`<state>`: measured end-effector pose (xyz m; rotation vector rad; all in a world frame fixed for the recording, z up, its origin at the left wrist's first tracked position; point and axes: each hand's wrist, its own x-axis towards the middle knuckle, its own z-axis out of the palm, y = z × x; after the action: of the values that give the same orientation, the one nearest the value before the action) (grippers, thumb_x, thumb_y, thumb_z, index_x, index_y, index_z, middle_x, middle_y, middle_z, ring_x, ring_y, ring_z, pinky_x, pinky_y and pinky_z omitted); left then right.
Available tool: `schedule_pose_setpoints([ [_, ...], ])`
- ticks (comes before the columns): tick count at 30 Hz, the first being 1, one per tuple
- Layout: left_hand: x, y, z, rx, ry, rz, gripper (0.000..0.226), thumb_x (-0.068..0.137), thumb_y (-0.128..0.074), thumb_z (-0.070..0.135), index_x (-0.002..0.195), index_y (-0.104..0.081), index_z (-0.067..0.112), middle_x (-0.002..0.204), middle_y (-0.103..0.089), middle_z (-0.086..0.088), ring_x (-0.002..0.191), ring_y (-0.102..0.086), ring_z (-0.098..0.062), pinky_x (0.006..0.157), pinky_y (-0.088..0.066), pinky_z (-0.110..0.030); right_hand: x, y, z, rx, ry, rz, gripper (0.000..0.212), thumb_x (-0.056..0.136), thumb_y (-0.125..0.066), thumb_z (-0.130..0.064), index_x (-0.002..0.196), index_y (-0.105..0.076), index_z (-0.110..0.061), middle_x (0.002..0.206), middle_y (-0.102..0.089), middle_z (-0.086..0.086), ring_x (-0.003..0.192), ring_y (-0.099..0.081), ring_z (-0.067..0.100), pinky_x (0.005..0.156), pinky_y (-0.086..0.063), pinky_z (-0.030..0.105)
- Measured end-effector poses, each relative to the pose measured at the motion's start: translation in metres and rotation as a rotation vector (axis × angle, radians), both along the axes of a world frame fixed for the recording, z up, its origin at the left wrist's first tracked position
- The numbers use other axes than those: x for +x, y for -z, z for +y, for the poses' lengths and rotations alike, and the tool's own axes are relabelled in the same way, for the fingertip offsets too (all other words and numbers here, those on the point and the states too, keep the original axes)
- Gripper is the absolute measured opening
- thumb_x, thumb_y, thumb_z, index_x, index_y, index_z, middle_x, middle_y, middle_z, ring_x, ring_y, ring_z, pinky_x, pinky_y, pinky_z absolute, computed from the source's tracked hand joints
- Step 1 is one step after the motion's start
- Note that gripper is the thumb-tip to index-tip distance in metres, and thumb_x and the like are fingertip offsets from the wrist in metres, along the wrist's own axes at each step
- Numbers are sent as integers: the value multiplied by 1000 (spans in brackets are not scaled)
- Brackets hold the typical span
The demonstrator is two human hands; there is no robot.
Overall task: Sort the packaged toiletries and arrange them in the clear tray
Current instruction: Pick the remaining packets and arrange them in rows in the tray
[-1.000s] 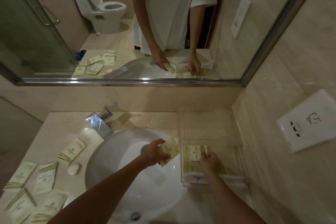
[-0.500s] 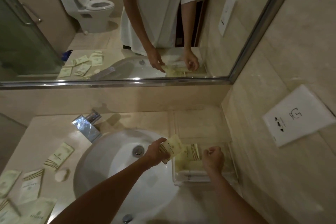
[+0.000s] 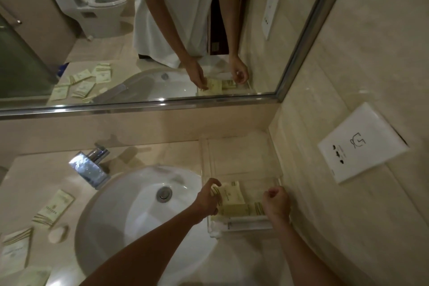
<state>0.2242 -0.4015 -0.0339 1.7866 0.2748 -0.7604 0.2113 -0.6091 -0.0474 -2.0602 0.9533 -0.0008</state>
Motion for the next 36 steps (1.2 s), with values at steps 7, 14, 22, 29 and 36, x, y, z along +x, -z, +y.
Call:
schedule_pose_setpoints([
  [7,-1,7,-5,83,-71,-34,24,89,-47,-9,77,-59,9,94,-55,-13,46,-54,-17,40,-42,-19,1,0,0,40,-25,-8,9,78,-60,0,77,-60,-9,78,-64,14,81,-63,33,68,-40,28],
  [14,-5,6,-11,307,51,-212,35,75,-76,14,91,-46,17,93,-62,-2,79,-63,-20,54,-51,-16,2,7,1,56,-85,41,13,78,-61,-4,72,-57,-16,76,-64,8,76,-61,30,67,-46,31],
  [22,-6,1,-6,716,408,-352,61,80,-69,40,125,-33,22,109,-61,-7,92,-61,-28,68,-48,-36,5,7,3,37,-125,63,10,78,-61,-6,73,-58,-14,74,-62,6,73,-60,28,64,-41,27],
  [29,-5,1,-12,847,541,-449,54,87,-62,31,130,-34,16,116,-59,-9,96,-62,-29,73,-48,-37,6,7,12,81,-230,108,15,79,-63,-6,71,-57,-17,71,-61,2,71,-58,22,63,-39,25],
  [36,-1,0,-12,886,605,-469,57,87,-64,30,133,-33,14,117,-59,-9,96,-63,-29,73,-49,-37,10,5,24,94,-309,158,9,83,-62,-12,78,-68,-15,74,-65,1,72,-61,18,64,-43,22],
])
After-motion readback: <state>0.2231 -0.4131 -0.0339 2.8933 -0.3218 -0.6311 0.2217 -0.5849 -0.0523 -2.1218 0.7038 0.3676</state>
